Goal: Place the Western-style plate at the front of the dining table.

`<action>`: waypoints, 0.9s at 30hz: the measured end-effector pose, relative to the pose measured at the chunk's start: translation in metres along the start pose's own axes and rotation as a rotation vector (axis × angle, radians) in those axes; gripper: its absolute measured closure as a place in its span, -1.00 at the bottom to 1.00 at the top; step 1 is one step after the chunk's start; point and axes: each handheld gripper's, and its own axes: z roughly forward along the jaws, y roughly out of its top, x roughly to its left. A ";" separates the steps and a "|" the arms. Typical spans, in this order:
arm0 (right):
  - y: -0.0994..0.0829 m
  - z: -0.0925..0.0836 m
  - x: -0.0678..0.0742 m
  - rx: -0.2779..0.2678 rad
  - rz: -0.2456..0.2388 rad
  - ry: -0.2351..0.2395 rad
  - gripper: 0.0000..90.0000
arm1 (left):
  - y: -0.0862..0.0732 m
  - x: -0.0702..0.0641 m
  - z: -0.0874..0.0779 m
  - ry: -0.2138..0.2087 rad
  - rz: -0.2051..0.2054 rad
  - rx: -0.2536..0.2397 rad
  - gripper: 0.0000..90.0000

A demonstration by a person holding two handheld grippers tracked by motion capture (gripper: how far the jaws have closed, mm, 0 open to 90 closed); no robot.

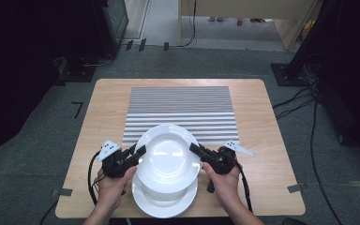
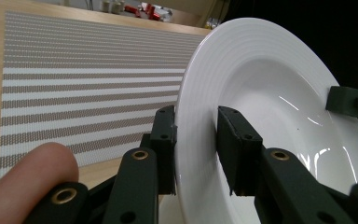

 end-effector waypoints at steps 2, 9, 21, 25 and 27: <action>0.007 0.003 -0.002 -0.002 0.000 0.002 0.74 | 0.005 0.001 0.005 0.001 0.003 -0.001 0.53; 0.034 0.015 -0.009 -0.001 -0.009 0.007 0.75 | 0.025 0.007 0.022 -0.004 -0.005 -0.008 0.53; 0.076 0.032 -0.020 -0.006 -0.016 -0.013 0.75 | 0.057 0.014 0.058 0.004 0.007 -0.002 0.51; 0.086 0.038 -0.027 -0.010 -0.016 -0.024 0.75 | 0.063 0.019 0.071 -0.004 -0.002 0.011 0.51; 0.089 0.042 -0.031 -0.009 -0.013 -0.028 0.75 | 0.065 0.022 0.077 -0.001 -0.013 0.016 0.51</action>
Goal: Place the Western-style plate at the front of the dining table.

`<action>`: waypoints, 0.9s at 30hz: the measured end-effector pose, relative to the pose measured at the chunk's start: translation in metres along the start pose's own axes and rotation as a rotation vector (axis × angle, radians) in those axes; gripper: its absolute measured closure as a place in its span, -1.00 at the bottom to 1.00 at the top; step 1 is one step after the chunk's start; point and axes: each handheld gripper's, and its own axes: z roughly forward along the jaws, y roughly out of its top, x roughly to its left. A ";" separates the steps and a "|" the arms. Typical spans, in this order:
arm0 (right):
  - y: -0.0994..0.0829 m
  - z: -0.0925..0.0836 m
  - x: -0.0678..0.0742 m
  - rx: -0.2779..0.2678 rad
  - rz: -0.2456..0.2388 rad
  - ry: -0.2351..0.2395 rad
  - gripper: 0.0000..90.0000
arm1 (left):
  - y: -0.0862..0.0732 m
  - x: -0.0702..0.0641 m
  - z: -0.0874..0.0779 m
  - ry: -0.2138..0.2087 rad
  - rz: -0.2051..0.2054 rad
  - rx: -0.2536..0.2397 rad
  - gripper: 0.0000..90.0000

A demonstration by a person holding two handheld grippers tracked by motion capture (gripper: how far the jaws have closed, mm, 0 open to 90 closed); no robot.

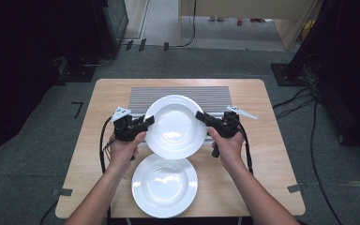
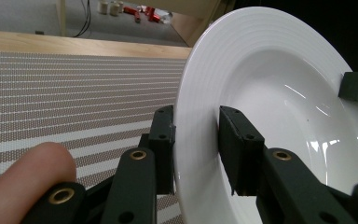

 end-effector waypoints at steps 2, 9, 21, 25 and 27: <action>0.002 0.006 -0.005 0.002 -0.003 -0.009 0.74 | 0.002 0.004 0.008 0.007 -0.009 0.003 0.51; 0.009 0.024 -0.023 0.003 0.015 -0.039 0.74 | 0.009 0.015 0.038 0.022 -0.034 0.038 0.50; 0.018 0.051 -0.058 0.033 0.069 -0.094 0.72 | 0.011 0.033 0.081 0.042 -0.099 0.105 0.49; 0.018 0.061 -0.068 0.042 0.081 -0.119 0.71 | 0.013 0.041 0.093 0.044 -0.124 0.133 0.49; 0.018 0.067 -0.071 0.043 0.089 -0.132 0.71 | 0.014 0.045 0.099 0.059 -0.130 0.140 0.48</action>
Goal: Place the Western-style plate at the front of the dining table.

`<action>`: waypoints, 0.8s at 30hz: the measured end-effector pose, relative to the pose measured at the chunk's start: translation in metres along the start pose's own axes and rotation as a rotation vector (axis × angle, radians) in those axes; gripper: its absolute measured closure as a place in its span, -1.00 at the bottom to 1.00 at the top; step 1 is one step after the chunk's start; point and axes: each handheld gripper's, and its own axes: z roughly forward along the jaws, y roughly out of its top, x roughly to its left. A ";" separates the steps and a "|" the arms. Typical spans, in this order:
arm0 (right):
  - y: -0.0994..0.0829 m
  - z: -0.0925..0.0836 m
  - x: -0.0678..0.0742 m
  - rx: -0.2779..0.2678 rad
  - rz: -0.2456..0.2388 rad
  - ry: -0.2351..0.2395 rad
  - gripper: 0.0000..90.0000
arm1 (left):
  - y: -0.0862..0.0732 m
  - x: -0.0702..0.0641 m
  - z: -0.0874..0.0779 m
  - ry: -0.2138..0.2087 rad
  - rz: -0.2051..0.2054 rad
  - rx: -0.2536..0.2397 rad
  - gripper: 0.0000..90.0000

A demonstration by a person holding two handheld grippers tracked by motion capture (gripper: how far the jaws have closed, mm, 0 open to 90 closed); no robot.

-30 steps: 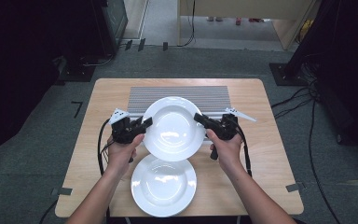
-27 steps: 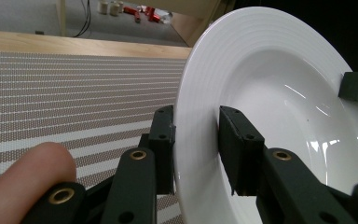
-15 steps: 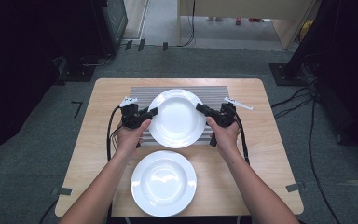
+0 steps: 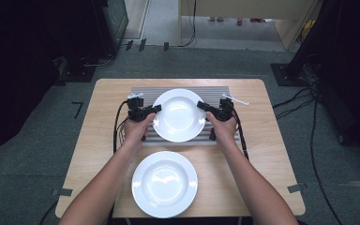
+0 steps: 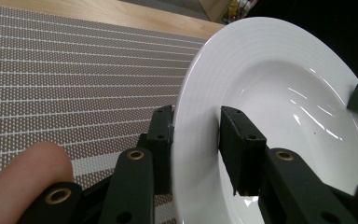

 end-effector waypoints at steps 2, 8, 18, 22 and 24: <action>0.000 0.005 -0.003 0.001 0.006 -0.008 0.70 | 0.001 0.002 0.005 0.007 -0.010 0.009 0.47; 0.000 0.019 -0.012 -0.007 0.039 -0.045 0.70 | 0.007 0.008 0.022 0.035 -0.032 0.044 0.45; 0.005 0.034 -0.027 -0.012 0.096 -0.101 0.69 | 0.014 0.009 0.045 0.066 -0.077 0.084 0.45; 0.009 0.038 -0.031 -0.041 0.103 -0.138 0.68 | 0.020 0.004 0.052 0.088 -0.076 0.087 0.46; 0.010 0.040 -0.033 -0.037 0.091 -0.153 0.67 | 0.021 0.004 0.056 0.095 -0.084 0.090 0.46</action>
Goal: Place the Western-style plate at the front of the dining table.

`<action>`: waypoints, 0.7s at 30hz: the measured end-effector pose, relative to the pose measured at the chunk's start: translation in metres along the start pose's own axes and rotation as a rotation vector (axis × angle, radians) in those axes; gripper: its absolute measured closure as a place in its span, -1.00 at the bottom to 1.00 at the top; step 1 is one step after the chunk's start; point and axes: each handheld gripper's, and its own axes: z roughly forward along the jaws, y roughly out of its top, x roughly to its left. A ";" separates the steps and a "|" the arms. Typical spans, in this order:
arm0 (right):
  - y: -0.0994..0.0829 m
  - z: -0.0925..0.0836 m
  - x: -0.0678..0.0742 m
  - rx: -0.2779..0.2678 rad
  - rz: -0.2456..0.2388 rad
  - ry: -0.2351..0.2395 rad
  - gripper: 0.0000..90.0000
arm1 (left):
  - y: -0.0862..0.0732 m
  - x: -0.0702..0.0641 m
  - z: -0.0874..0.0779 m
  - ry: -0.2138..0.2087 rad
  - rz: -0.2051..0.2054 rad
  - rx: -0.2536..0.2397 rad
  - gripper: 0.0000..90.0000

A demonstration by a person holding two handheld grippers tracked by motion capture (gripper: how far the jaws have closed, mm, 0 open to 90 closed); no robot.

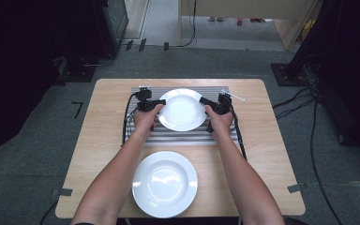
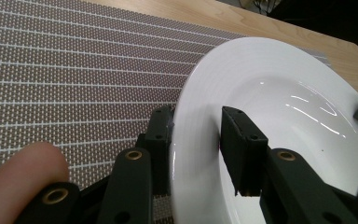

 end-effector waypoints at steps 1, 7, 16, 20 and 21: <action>0.000 0.001 0.000 0.000 -0.002 -0.004 0.66 | 0.000 0.001 0.001 0.003 -0.001 0.003 0.45; -0.002 0.011 -0.001 -0.026 -0.052 -0.024 0.61 | -0.001 0.004 0.006 0.010 -0.015 0.011 0.46; -0.005 0.015 -0.003 -0.018 -0.074 -0.049 0.57 | -0.002 0.004 0.005 0.004 0.006 0.008 0.43; -0.001 0.010 0.002 -0.054 -0.168 -0.085 0.39 | 0.001 0.007 -0.006 0.001 0.065 -0.026 0.29; 0.001 0.008 0.004 -0.068 -0.194 -0.091 0.36 | 0.002 0.009 -0.009 -0.004 0.068 -0.032 0.25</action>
